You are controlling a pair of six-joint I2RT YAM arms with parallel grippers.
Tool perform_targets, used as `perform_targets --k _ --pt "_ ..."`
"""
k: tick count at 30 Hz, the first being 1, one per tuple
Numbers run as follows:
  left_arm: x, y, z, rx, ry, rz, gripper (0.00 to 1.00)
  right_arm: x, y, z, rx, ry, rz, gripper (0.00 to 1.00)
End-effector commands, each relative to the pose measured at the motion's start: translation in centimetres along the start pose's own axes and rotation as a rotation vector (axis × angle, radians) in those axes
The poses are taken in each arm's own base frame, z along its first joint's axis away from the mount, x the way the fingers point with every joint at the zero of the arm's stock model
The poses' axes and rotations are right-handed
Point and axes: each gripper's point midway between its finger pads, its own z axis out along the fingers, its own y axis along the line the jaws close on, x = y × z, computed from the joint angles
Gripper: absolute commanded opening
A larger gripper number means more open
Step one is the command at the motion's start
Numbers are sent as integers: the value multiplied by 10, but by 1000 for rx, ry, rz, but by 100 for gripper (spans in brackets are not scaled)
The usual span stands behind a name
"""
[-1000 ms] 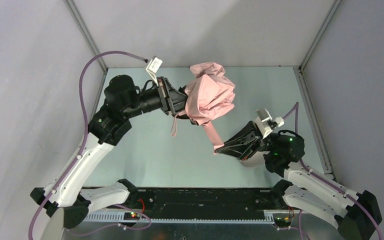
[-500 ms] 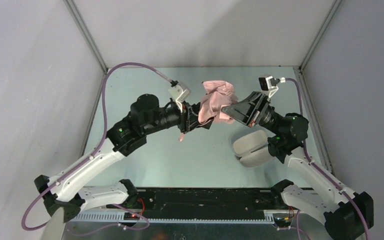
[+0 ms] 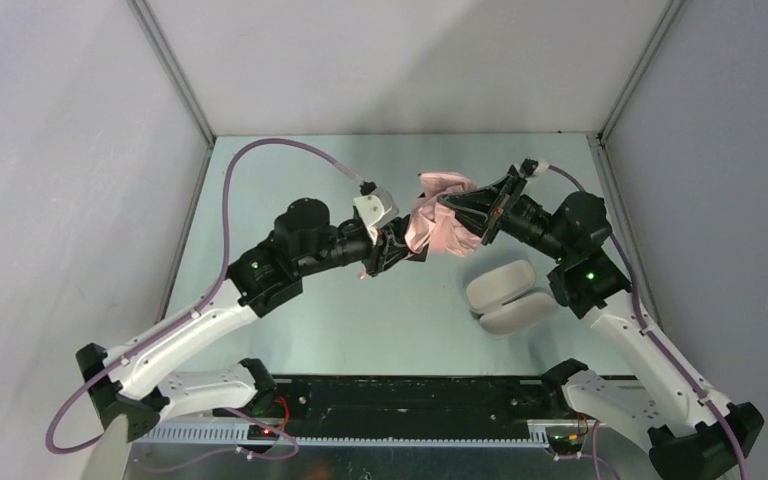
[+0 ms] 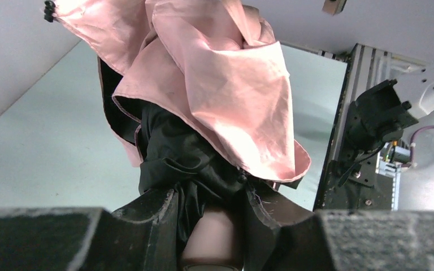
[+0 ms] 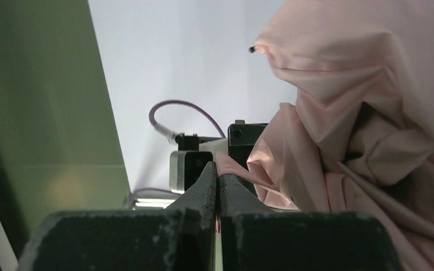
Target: Put away the umbrella
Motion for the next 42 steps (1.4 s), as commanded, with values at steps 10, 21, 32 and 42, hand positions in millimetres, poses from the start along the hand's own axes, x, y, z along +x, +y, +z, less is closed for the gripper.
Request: perform_targets --k 10,21,32,42 --pt "72 -26 29 81 109 302 0 -26 -18 -17 216 -233 492 0" --pt "91 -43 32 157 -2 524 0 -42 -69 -29 301 -332 695 0" --pt "127 -49 36 212 41 668 0 -32 -63 -4 294 -64 432 0" --pt "195 -53 69 83 146 790 0 -63 -142 4 523 62 248 0"
